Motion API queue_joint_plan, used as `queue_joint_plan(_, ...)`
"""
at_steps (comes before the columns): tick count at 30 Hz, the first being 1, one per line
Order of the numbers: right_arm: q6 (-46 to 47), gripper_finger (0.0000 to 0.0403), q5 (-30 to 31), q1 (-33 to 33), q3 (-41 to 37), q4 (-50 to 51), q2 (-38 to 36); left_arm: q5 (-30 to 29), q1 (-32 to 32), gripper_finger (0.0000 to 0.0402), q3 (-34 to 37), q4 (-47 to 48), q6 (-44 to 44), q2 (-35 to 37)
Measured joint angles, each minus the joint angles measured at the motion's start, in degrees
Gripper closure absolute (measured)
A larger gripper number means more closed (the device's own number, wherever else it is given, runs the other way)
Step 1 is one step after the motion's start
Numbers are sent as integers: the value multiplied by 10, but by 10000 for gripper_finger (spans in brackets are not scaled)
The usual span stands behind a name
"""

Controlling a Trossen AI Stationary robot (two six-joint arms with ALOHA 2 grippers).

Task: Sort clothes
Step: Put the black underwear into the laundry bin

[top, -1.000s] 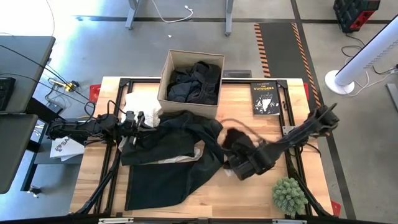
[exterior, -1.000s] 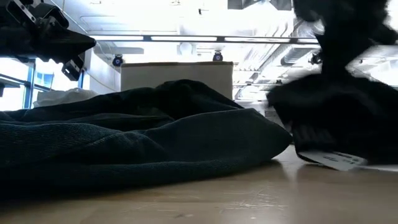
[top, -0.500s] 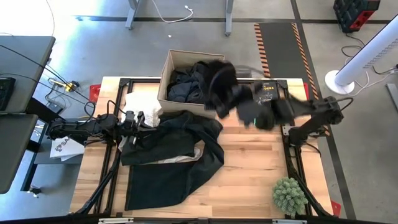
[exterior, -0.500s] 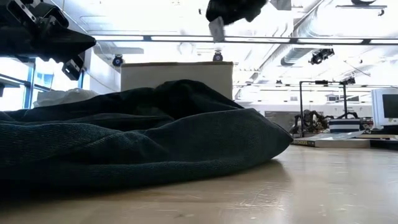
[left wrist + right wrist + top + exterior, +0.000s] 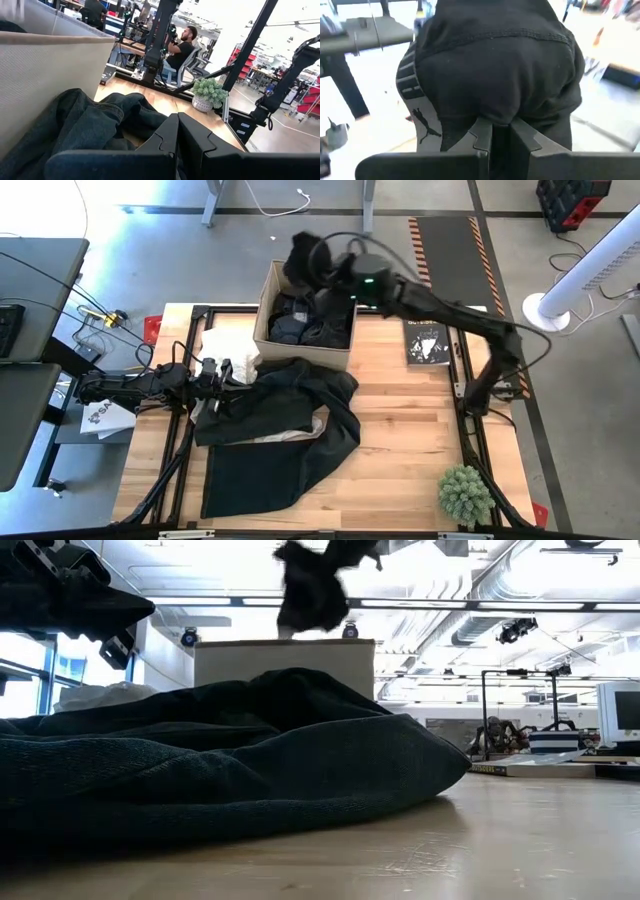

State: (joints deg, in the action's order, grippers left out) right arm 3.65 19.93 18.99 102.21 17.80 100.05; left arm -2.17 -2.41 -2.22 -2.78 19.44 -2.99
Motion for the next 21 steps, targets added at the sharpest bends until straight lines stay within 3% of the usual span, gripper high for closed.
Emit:
queue_joint_plan(4,19,363,-21,14,0,39,73,0,0,394,0,0,0,0)
queue_joint_plan(8,62,319,-24,24,-1,102,122,0,0,394,0,0,0,0)
queue_joint_plan(12,101,262,-93,41,8,148,129,0,0,394,0,0,0,0)
queue_joint_plan(16,139,224,-161,60,73,248,124,0,0,394,0,0,0,0)
queue_joint_plan(21,143,216,-159,60,157,277,121,0,0,394,0,0,0,0)
